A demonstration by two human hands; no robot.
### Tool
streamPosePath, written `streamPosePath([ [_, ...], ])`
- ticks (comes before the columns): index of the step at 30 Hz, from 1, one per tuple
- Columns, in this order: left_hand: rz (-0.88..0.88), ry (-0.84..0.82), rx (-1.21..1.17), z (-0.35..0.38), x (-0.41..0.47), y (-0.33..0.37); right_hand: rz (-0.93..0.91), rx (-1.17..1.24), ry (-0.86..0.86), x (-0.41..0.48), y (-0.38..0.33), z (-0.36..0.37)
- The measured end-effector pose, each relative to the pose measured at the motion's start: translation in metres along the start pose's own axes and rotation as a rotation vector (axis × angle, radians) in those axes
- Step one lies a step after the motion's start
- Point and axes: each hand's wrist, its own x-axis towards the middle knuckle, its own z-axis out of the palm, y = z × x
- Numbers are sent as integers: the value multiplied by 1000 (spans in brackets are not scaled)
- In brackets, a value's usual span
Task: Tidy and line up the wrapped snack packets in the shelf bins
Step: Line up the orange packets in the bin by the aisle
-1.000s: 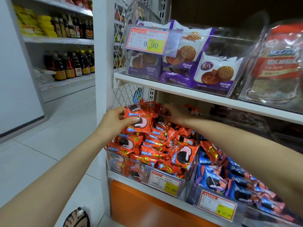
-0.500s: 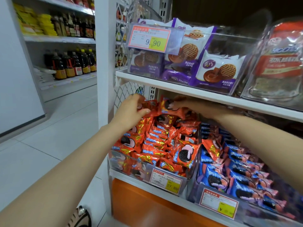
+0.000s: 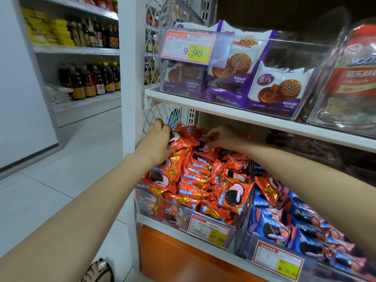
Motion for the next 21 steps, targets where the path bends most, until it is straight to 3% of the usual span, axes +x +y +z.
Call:
streamPosePath([
  [6, 43, 169, -46, -15, -14, 9, -14, -84, -105, -7, 1, -3],
  [10, 54, 134, -162, -20, -20, 18, -41, -79, 13, -9, 0, 8],
  [16, -120, -11, -642, -17, -24, 22, -63, -20, 62, -12, 5, 12],
  [21, -292, -5, -1036, -17, -22, 19, -101, -119, 27, -11, 4, 4],
])
